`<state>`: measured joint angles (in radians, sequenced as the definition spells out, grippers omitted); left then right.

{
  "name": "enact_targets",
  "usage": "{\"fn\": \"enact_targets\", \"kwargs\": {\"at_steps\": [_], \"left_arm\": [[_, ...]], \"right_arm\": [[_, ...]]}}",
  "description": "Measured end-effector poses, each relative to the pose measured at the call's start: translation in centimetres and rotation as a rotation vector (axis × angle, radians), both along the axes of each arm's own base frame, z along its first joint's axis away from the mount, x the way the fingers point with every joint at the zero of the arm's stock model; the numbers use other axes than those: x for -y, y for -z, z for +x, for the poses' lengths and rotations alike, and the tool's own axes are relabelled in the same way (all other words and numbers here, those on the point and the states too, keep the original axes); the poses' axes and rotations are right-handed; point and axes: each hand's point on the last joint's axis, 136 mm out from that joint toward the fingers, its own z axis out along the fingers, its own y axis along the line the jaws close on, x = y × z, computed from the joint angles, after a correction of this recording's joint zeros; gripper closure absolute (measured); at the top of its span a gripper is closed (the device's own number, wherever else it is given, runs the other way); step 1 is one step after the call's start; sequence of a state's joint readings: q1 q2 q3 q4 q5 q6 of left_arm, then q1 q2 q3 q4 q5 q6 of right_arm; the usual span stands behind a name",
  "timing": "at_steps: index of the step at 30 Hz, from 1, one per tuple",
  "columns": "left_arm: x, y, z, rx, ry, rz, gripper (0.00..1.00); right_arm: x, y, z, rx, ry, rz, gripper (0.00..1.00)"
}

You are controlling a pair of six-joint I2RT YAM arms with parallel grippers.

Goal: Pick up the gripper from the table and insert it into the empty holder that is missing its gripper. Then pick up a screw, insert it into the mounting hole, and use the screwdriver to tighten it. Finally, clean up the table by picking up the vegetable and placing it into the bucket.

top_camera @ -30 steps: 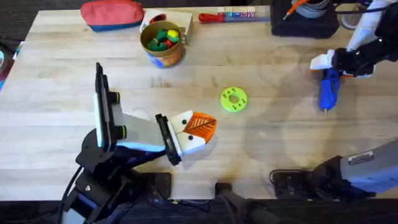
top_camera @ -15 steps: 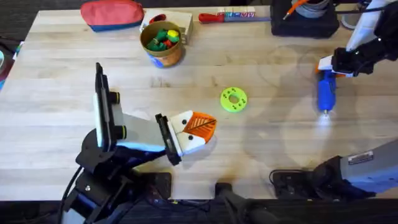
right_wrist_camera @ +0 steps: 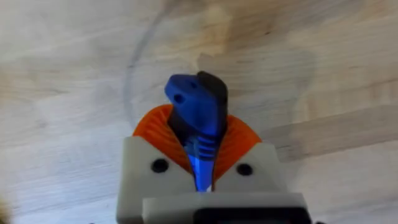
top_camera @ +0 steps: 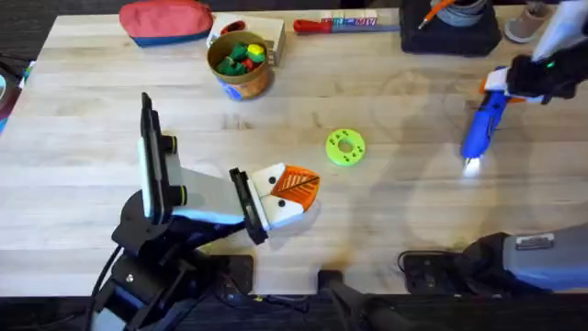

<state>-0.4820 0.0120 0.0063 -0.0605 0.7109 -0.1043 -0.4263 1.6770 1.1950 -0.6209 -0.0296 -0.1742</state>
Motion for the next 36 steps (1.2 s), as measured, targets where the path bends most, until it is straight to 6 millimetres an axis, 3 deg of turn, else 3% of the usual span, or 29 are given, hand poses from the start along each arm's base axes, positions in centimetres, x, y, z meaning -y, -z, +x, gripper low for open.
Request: {"fn": "enact_targets", "kwargs": {"at_steps": [5,14,19,22,29,36], "left_arm": [[0.0,0.0,0.0,0.0,0.0,0.0,0.996],[0.0,0.0,0.0,0.0,0.0,0.0,0.996],[0.0,0.0,0.0,0.0,0.0,0.0,0.996],[0.0,0.0,0.0,0.0,0.0,0.0,0.996],[0.0,0.0,0.0,0.0,0.0,0.0,0.996],[0.0,0.0,0.0,0.0,0.0,0.0,0.996]], "right_arm": [[-0.1,-5.8,-0.2,0.147,0.042,-0.042,0.935],[-1.9,-15.0,-3.2,0.379,0.11,-0.066,0.956],[-3.4,-18.8,-5.5,0.496,0.092,-0.108,0.966],[-5.3,-19.7,-7.0,0.571,0.05,-0.113,0.971],[-10.8,-18.9,-9.0,0.661,-0.12,-0.002,0.985],[-11.9,-18.1,-8.7,0.636,-0.157,0.04,0.994]]}}
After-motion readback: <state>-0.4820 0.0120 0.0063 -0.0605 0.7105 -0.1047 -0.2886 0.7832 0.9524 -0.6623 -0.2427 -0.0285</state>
